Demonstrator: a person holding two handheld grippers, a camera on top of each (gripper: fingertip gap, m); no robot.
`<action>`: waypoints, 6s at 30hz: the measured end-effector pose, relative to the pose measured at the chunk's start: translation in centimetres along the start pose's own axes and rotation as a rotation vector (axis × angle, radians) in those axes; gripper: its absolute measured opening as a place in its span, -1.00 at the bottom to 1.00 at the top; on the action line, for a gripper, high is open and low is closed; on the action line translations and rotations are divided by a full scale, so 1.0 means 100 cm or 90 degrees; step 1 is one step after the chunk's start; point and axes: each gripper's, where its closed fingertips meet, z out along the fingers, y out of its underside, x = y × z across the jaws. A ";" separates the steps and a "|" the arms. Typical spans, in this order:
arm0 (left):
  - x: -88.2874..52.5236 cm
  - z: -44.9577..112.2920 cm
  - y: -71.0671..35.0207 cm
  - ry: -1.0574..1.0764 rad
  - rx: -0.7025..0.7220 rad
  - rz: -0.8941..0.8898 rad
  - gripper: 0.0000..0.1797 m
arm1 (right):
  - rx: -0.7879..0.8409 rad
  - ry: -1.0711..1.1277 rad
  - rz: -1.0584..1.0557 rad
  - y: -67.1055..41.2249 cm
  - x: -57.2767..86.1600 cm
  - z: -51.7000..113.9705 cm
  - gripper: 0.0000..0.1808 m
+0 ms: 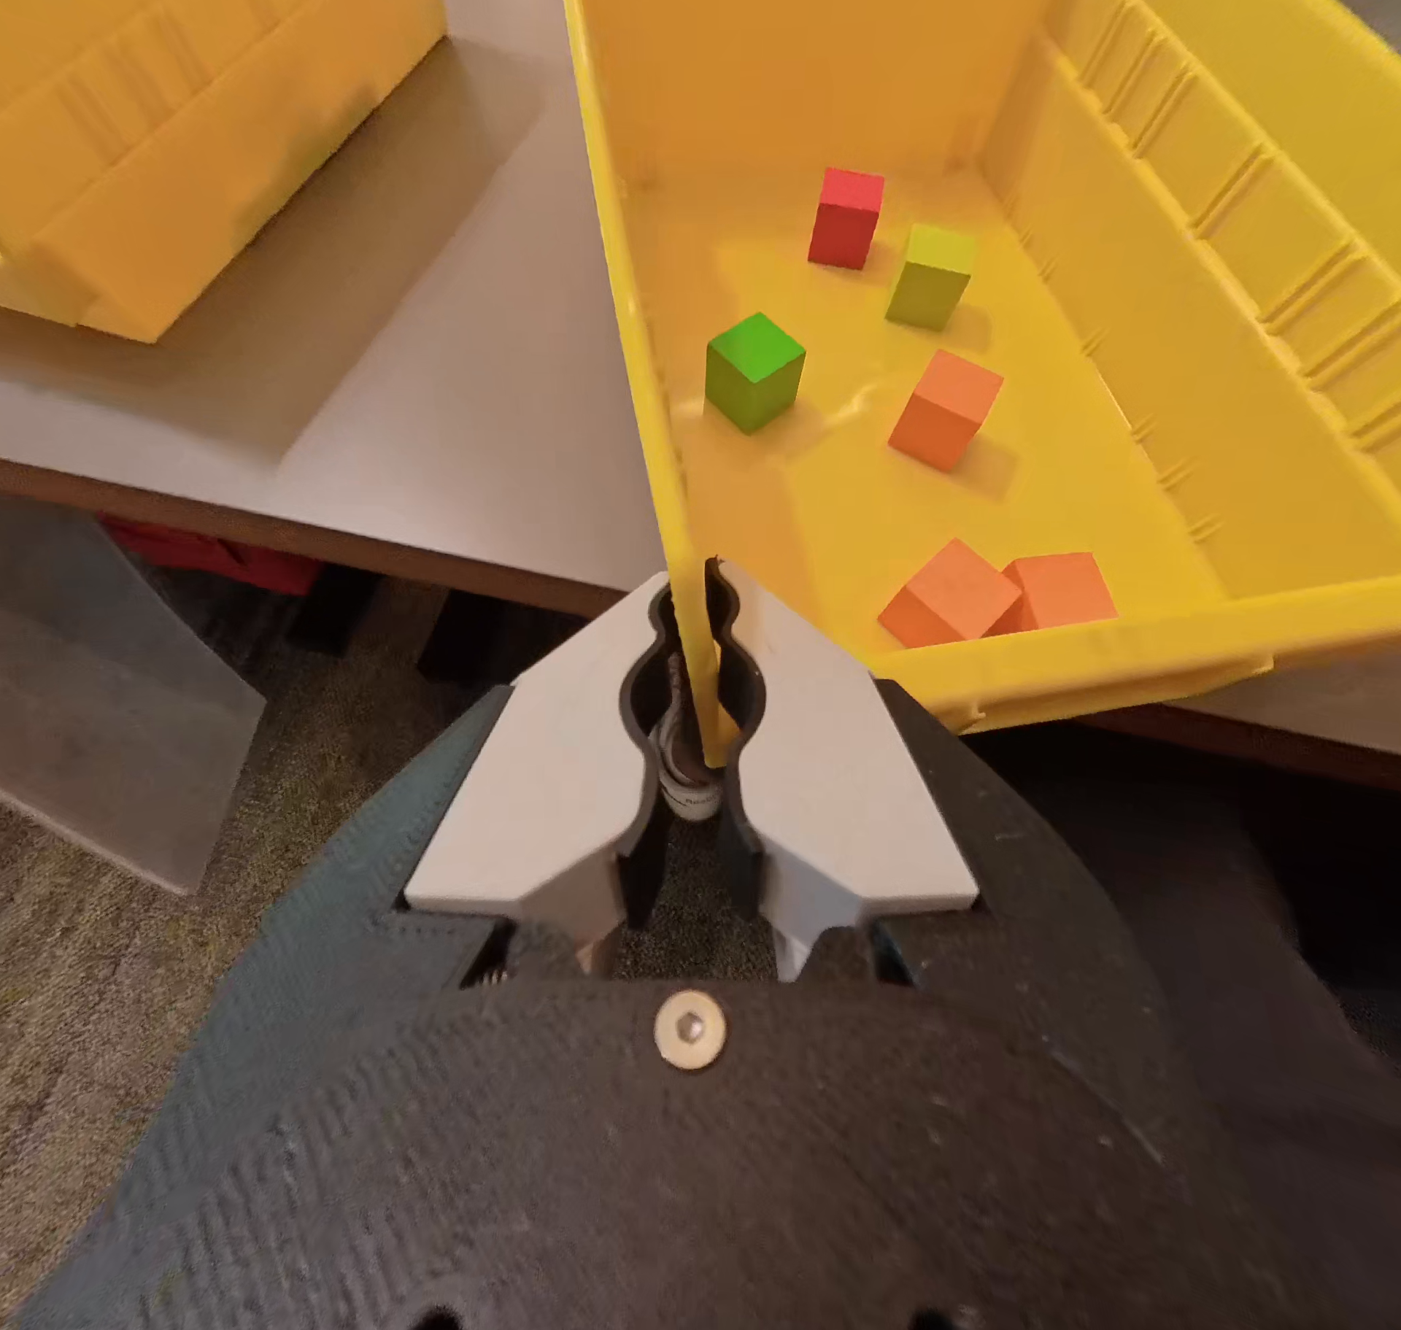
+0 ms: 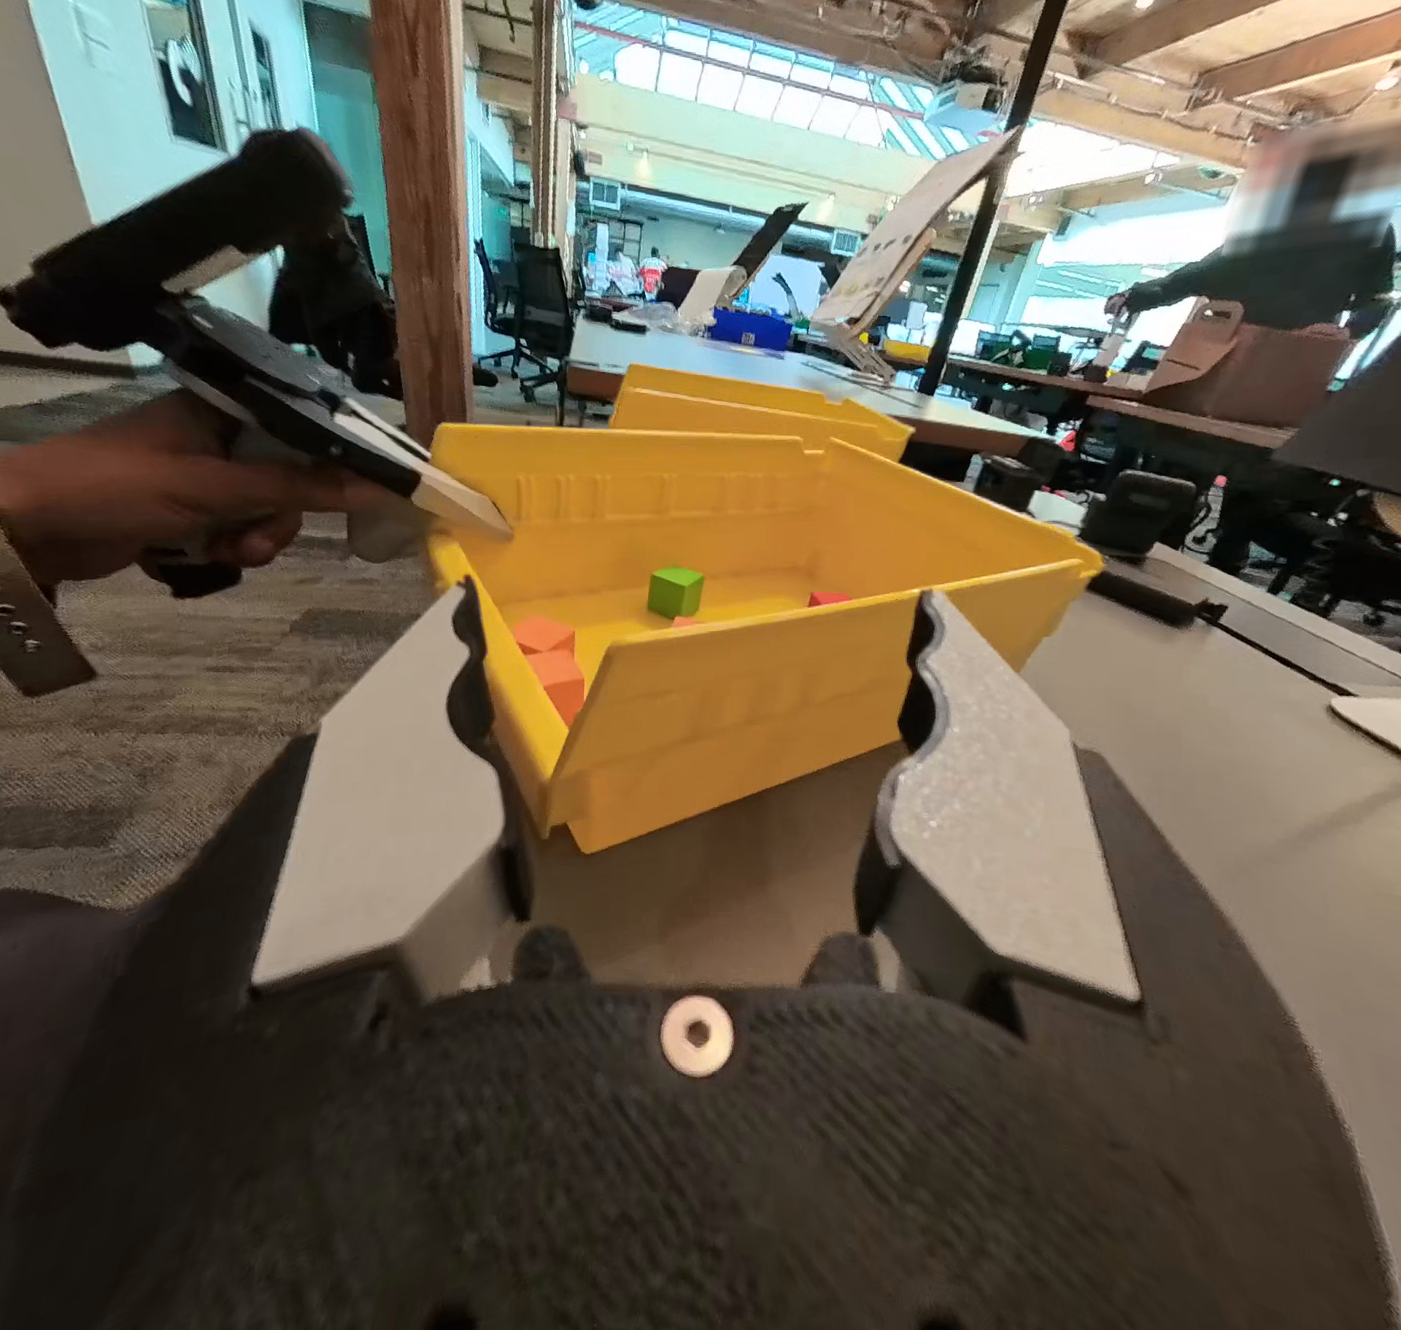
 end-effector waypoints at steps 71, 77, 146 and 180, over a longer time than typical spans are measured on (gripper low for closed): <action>0.228 -0.224 0.245 0.093 -0.067 -0.215 -0.53 | -0.661 0.317 0.010 0.100 0.062 -0.466 -1.00; 0.237 -0.221 0.241 0.113 -0.062 -0.204 -0.52 | -0.689 0.279 0.009 0.102 0.059 -0.462 -1.00; 0.242 -0.233 0.238 0.153 -0.045 -0.170 -0.50 | -0.853 0.169 0.238 0.034 0.068 -0.457 -1.00; 0.278 -0.153 -0.045 0.440 -0.018 -0.146 -0.67 | -0.968 0.366 0.250 -0.008 0.076 -0.456 -1.00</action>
